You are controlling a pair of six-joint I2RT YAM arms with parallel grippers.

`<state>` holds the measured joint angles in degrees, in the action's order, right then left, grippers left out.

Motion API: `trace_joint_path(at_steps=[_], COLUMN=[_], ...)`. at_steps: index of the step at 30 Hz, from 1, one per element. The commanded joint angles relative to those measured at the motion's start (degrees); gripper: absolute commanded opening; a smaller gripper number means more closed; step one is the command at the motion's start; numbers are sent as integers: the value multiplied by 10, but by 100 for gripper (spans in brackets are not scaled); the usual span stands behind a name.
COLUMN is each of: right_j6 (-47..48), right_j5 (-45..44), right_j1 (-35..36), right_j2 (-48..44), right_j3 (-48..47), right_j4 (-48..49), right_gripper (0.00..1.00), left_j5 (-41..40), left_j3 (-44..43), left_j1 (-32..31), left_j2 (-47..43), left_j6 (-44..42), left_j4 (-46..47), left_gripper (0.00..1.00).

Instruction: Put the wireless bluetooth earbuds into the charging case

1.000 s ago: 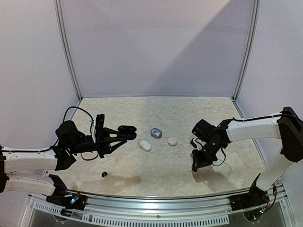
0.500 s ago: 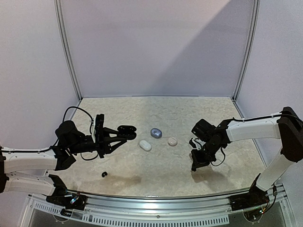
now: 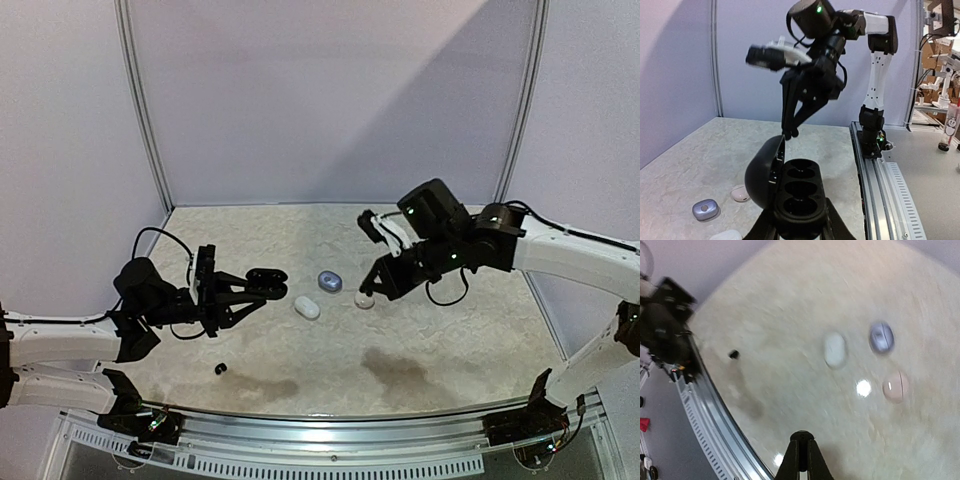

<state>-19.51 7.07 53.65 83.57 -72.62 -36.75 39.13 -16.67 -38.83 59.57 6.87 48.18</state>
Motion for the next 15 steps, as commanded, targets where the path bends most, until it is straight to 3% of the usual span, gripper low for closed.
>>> trace_joint_path(at_steps=[1, 7, 15], right_j6=[153, 291, 409], right_j5=[24, 132, 166], right_j1=[42, 73, 132], right_j2=[-48, -58, 27], right_j3=[-13, -1, -72], right_j4=[145, 305, 272], right_gripper=[0, 0, 0], left_j5=[46, 75, 96], left_j3=[7, -1, -8], left_j1=[2, -7, -17], left_j2=[-5, 2, 13], left_j6=[-15, -12, -44], left_j4=[48, 47, 49], left_gripper=[0, 0, 0])
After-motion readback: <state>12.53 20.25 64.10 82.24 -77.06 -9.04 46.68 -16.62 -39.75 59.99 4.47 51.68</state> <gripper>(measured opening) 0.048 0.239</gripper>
